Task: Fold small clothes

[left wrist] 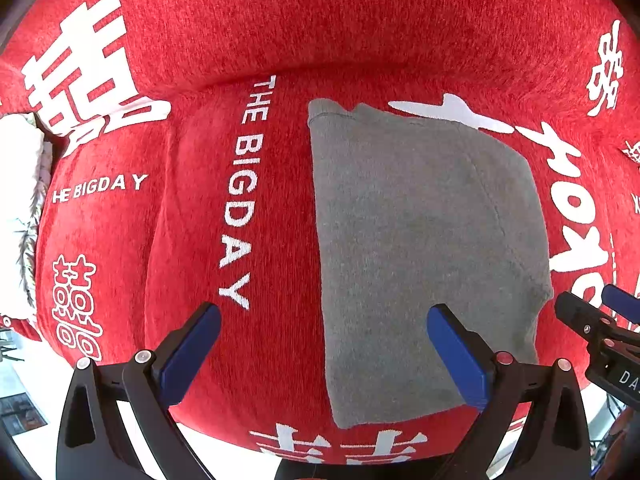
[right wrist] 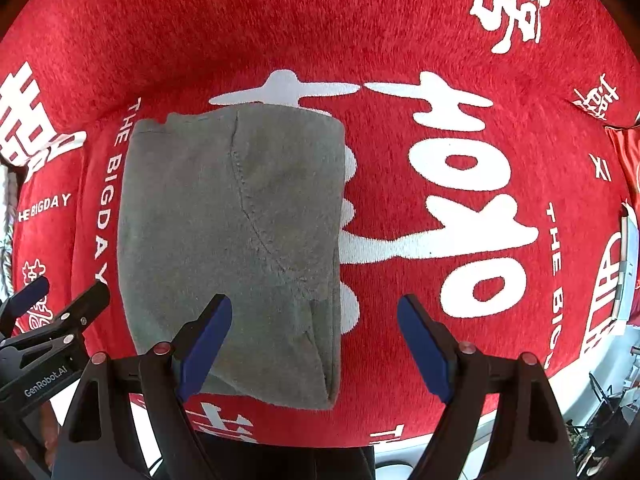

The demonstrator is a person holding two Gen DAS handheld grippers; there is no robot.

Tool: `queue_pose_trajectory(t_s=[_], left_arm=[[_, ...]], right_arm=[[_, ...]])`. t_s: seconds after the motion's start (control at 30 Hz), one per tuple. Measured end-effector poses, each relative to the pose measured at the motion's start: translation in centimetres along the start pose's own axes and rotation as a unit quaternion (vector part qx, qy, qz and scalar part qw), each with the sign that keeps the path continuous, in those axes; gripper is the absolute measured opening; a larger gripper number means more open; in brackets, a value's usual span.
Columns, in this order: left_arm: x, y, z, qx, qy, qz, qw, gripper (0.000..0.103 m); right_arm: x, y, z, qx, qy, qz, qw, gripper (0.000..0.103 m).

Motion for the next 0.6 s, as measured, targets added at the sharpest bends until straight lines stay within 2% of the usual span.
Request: queue_pose_trajectory(t_s=[0.6], left_arm=[[0.11,-0.10,0.01,-0.001,0.001,0.001,1.0000,0.103]], right_arm=[[-0.20,-0.23,-0.16,-0.004,0.001,0.000,1.000,0.087]])
Point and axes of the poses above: each gripper's, at about its wrist camera, not at the fingertips, and z roughly against the way its jaws point, x to its right, y to its top, the point moved 5 cm from there along -z, roughly the way its jaws point, and after that the axes turned 10 degrees about -z, right-handed, at the moved point
